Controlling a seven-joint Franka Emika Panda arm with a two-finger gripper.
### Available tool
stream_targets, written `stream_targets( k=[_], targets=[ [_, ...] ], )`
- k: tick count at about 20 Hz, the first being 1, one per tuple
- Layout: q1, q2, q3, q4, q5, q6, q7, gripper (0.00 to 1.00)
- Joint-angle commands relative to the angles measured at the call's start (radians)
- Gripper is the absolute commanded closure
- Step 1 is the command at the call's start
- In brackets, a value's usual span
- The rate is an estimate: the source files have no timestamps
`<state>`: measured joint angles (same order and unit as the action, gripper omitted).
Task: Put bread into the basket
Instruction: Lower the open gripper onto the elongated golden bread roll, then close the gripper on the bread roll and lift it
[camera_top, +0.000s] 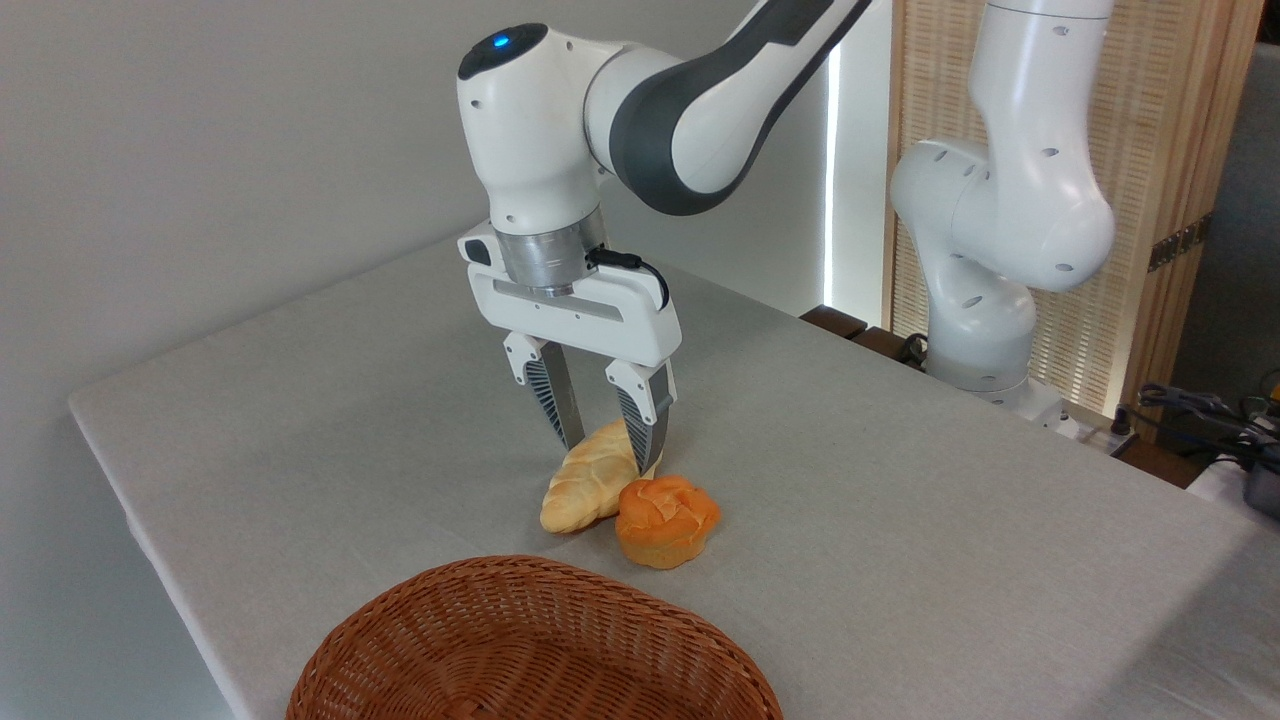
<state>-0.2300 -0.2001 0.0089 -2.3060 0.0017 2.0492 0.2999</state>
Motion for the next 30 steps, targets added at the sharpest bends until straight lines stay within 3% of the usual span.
stream_targets(
  k=[1,4,6,7,8,21,30],
  targets=[
    [-0.006,-0.001,0.008,-0.007,-0.016,0.023,-0.01,0.0],
    [-0.006,0.007,0.008,-0.006,-0.012,0.019,-0.005,0.0],
    [-0.006,0.008,0.008,-0.006,-0.012,0.019,-0.001,0.21],
    [-0.006,0.013,0.008,-0.006,-0.011,0.019,0.001,0.44],
    [-0.006,0.022,0.008,-0.006,-0.006,0.02,-0.001,0.52],
    [-0.006,0.024,0.008,0.008,-0.005,0.022,0.002,0.53],
    [0.003,0.016,0.014,0.181,-0.003,0.005,0.005,0.53]
  ],
)
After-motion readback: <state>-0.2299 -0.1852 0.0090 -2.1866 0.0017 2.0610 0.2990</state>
